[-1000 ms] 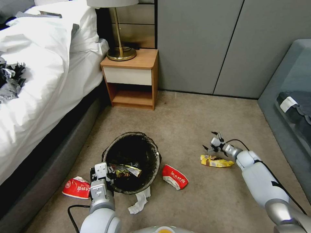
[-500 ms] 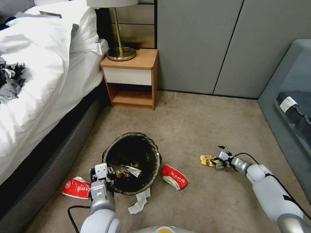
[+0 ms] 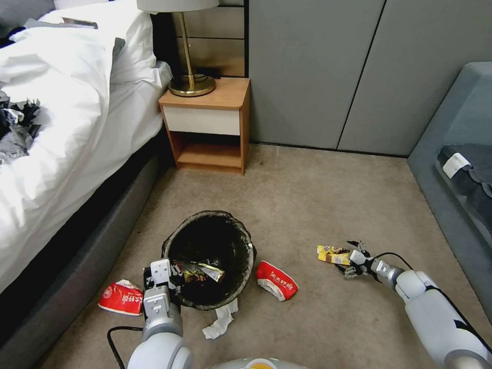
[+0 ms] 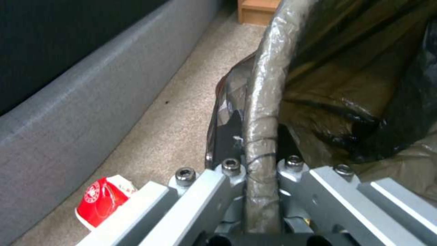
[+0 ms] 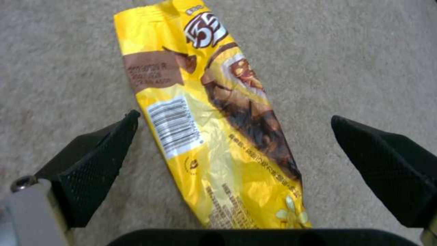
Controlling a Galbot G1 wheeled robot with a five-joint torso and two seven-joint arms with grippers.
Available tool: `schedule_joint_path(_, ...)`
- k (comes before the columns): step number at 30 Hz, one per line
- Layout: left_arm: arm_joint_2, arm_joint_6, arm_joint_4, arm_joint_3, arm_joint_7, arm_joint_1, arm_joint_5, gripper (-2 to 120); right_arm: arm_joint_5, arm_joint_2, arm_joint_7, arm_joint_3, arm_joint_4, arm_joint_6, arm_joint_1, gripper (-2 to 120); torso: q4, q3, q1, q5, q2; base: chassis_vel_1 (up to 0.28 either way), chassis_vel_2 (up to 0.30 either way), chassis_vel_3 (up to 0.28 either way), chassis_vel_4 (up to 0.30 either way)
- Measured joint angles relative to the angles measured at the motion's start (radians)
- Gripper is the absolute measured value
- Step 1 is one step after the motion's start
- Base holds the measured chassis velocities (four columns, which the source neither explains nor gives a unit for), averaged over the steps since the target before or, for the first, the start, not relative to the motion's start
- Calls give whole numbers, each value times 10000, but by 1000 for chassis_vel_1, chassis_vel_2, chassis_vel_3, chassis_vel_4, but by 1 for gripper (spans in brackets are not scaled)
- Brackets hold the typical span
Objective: Pick up the trash bin, then pick up the garbage from the floor and place it into the trash bin.
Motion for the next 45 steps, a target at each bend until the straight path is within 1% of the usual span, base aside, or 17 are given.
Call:
schedule_joint_path(16, 2, -36, -64, -10, 6, 101, 51, 0, 1551, 145, 175, -294, -1088, -656, 376, 99, -1, -1, 0, -3, 0, 0, 0, 0, 0)
schedule_joint_path(18, -4, -37, -33, -1, 6, 71, 52, 0, 1620, 183, 221, -311, -1220, -684, 404, 93, -6, -1, -1, -10, 2, 0, 0, 0, 0)
schedule_joint_path(19, -4, -37, -33, -1, 6, 71, 52, 0, 1620, 183, 221, -311, -1220, -684, 404, 93, -6, -1, -1, -10, 2, 0, 0, 0, 0)
schedule_joint_path(22, -5, -37, 6, 6, 9, 51, 52, 0, 1753, 269, 289, -333, -1497, -735, 501, 80, -8, -3, -2, -15, 3, 0, 0, 0, 0)
schedule_joint_path(23, -5, -37, 6, 6, 9, 51, 52, 0, 1753, 269, 289, -333, -1497, -735, 501, 80, -8, -3, -2, -15, 3, 0, 0, 0, 0)
schedule_joint_path(24, -4, -36, 19, 4, 12, 44, 50, 0, 1774, 277, 318, -346, -1534, -750, 524, 78, 3, -3, -2, -8, 3, 0, 0, 0, 0)
schedule_joint_path(25, -1, -35, 38, -6, 6, 31, 49, 0, 1817, 282, 331, -378, -1565, -754, 522, 73, -4, -3, -1, -11, 3, 0, 0, 0, 0)
schedule_joint_path(27, -1, -33, 52, -7, 6, 15, 45, 0, 1849, 289, 333, -408, -1571, -757, 522, 70, -4, -3, -2, -12, 3, 0, 0, 0, 0)
schedule_joint_path(31, -15, -14, 110, 16, 6, -57, 36, 0, 1908, 346, 347, -480, -1571, -778, 511, 59, -8, -2, -3, -6, 4, 0, 0, 0, 0)
schedule_joint_path(33, -16, -10, 117, 22, 6, -65, 33, 0, 1919, 356, 349, -495, -1570, -778, 505, 56, -7, -2, -3, -5, 4, 0, 0, 0, 0)
schedule_joint_path(36, -10, -3, 130, 22, 7, -81, 18, 0, 1962, 374, 375, -568, -1563, -778, 482, 45, -3, -2, -3, -1, 3, 0, 0, 0, 0)
schedule_joint_path(37, -10, -3, 130, 22, 7, -81, 18, 0, 1962, 374, 375, -568, -1563, -778, 482, 45, -3, -2, -3, -1, 3, 0, 0, 0, 0)
schedule_joint_path(39, -6, 0, 132, 15, 7, -91, 10, 0, 1972, 377, 401, -593, -1560, -778, 482, 40, 4, -1, -2, 3, 4, 0, 0, 0, 0)
schedule_joint_path(40, -3, 3, 139, 14, 7, -103, 1, 0, 1992, 380, 440, -615, -1538, -799, 488, 34, 8, 0, -2, 8, 3, 0, 0, 0, 0)
schedule_joint_path(41, -3, 3, 139, 14, 7, -103, 1, 0, 1992, 380, 440, -615, -1538, -799, 488, 34, 8, 0, -2, 8, 3, 0, 0, 0, 0)
schedule_joint_path(44, -8, 5, 159, 20, 7, -122, -2, 0, 2021, 385, 495, -670, -1481, -811, 463, 21, 8, 1, -1, 11, 1, 0, 0, 0, 0)
schedule_joint_path(45, -8, 5, 159, 20, 7, -122, -2, 0, 2021, 385, 495, -670, -1481, -811, 463, 21, 8, 1, -1, 11, 1, 0, 0, 0, 0)
